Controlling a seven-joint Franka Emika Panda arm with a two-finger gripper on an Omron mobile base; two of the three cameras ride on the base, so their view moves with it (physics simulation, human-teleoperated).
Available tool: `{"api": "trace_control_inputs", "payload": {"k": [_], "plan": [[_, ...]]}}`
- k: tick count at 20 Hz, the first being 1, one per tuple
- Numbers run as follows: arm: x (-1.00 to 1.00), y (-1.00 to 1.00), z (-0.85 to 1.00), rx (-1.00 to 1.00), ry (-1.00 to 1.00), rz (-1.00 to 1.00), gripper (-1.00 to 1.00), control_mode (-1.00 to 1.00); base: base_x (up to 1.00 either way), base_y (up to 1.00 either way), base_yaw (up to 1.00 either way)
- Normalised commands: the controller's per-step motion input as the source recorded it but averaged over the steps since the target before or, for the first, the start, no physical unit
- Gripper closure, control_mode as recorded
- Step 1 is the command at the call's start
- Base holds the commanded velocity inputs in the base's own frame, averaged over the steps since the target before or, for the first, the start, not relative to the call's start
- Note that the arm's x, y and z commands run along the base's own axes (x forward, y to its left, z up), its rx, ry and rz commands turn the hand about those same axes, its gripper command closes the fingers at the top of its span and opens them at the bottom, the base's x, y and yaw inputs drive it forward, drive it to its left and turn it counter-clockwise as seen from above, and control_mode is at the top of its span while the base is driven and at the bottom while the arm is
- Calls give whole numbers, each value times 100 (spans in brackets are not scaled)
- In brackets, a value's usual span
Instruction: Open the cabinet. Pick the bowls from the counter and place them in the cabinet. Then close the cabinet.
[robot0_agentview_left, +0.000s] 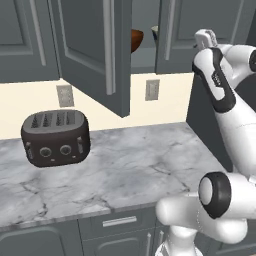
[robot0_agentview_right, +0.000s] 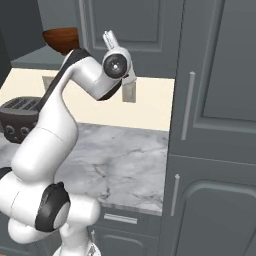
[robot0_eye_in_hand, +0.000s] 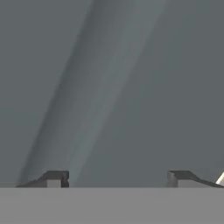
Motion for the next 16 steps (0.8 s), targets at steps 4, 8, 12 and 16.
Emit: {"api": "trace_control_inputs", "payload": {"k": [4,8,12,16], "plan": [[-86,20,1,0,-10,3,-100,-100,0,0,0],[-100,29,9,0,-18,6,-100,-100,0,0,0],[-100,23,1,-6,-15,5,-100,-100,0,0,0],[-100,32,0,-15,-9,2,-100,-100,0,0,0]]}}
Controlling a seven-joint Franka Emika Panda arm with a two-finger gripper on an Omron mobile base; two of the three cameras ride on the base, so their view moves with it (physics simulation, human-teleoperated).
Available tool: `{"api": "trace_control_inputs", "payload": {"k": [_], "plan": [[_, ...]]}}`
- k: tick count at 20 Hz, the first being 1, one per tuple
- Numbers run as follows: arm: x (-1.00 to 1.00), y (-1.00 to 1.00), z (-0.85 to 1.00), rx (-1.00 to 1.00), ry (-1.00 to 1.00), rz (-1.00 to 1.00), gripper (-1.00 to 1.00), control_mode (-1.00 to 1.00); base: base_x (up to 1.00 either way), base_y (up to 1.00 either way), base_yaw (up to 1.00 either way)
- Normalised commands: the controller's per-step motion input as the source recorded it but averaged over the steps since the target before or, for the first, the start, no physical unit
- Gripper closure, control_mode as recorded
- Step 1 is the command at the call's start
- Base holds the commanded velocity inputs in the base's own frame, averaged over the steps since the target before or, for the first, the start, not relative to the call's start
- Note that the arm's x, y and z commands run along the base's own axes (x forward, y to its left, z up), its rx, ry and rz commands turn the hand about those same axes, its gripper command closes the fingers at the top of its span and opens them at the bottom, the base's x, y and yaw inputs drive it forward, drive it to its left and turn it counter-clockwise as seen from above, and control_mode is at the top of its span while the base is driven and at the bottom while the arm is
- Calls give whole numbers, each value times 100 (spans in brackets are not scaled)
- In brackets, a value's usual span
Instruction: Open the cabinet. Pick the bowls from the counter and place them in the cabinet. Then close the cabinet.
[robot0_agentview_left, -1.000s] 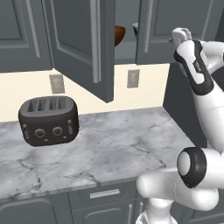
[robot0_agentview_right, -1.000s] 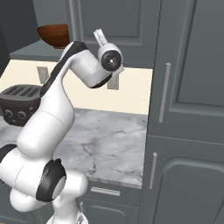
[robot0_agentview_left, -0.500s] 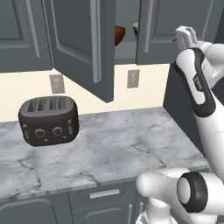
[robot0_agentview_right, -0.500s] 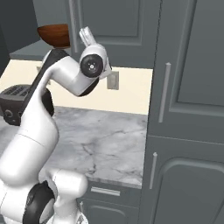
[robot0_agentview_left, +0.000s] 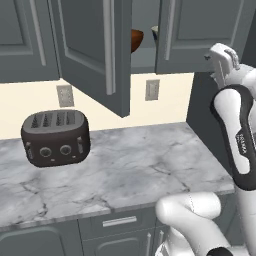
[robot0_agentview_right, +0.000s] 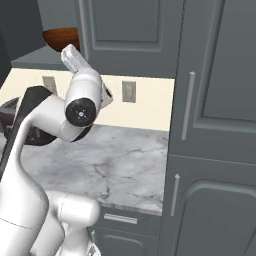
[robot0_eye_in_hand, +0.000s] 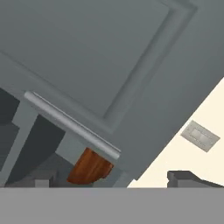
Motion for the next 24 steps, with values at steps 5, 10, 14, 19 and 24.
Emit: {"api": "trace_control_inputs", "payload": {"k": [5,10,14,19,24], "plan": [[-100,58,10,-28,-1,0,-100,-100,0,0,0],[-100,69,19,-38,0,0,-100,-100,0,0,0],[-100,52,3,-41,1,-1,-100,-100,0,0,0],[-100,34,0,-36,4,-4,-100,-100,0,0,0],[-100,34,0,-35,1,-5,-100,-100,0,0,0]]}}
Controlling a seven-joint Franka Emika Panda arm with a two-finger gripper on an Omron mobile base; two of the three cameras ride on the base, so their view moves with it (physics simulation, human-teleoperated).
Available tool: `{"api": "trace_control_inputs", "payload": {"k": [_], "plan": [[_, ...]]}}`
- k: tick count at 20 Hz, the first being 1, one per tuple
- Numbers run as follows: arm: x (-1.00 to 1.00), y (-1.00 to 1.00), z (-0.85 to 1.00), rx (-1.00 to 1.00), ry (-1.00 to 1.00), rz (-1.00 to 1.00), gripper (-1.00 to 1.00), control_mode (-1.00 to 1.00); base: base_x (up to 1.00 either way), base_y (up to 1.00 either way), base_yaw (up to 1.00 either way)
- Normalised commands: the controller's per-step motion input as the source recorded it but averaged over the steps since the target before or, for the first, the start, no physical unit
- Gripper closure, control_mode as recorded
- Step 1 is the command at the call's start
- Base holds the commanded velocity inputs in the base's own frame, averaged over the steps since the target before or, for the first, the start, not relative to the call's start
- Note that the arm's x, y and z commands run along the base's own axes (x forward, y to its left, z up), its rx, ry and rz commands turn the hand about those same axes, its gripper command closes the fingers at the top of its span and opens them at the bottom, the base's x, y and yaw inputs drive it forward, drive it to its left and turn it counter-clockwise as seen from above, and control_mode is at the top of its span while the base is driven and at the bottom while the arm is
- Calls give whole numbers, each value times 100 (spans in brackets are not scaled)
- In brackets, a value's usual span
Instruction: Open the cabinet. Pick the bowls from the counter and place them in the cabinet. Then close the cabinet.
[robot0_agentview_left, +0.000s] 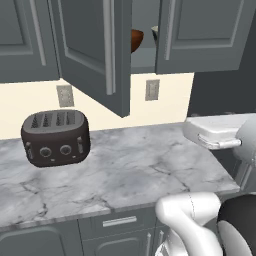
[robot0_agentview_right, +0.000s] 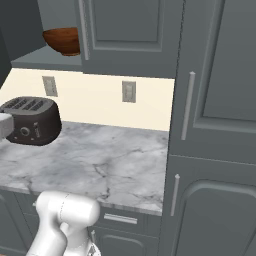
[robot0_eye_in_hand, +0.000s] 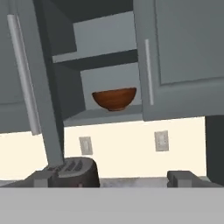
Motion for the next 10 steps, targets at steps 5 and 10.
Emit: {"api": "trace_control_inputs", "payload": {"k": [5,10], "plan": [[-93,78,6,-38,-5,0,-100,-100,0,0,0],[-28,99,8,-38,-26,0,-100,-100,0,0,0]]}}
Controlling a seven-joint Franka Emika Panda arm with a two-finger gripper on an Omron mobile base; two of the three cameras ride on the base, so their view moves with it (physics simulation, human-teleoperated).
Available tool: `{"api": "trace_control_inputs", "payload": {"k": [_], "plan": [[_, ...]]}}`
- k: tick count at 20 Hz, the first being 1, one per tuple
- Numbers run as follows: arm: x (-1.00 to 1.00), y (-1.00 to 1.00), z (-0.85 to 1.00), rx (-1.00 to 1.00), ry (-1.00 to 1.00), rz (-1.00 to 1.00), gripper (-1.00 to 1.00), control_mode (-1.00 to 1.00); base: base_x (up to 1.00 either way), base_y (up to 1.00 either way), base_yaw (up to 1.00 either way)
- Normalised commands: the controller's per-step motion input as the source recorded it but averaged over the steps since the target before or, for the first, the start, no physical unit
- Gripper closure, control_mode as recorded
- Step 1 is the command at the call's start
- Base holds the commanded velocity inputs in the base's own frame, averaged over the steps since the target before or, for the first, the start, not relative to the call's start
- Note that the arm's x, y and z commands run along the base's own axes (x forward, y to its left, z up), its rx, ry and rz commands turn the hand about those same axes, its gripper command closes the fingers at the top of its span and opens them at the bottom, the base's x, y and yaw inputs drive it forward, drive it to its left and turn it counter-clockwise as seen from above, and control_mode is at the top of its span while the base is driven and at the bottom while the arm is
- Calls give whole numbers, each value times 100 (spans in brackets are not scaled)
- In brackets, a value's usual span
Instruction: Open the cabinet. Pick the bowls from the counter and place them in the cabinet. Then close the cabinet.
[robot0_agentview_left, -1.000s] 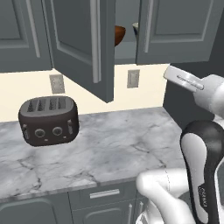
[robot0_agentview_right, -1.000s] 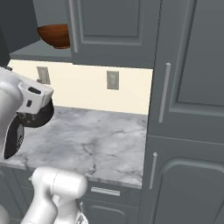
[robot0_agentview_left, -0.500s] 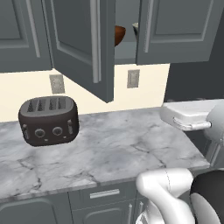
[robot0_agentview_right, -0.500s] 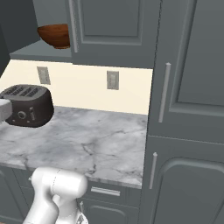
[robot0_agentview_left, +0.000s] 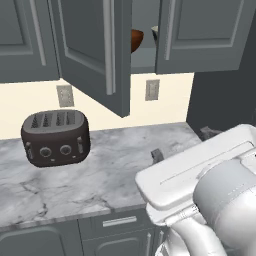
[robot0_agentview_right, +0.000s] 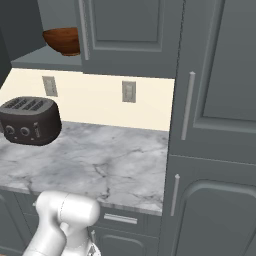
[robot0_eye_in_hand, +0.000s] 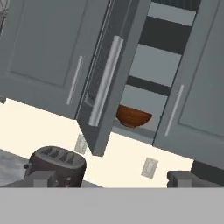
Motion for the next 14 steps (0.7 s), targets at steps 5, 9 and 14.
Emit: {"api": "trace_control_inputs", "payload": {"k": [5,9,14], "plan": [[25,65,12,-31,-27,-2,-100,-100,0,0,0],[49,27,0,-23,-20,-4,-100,-100,0,0,0],[62,2,-12,-8,-2,-6,-100,-100,0,0,0]]}}
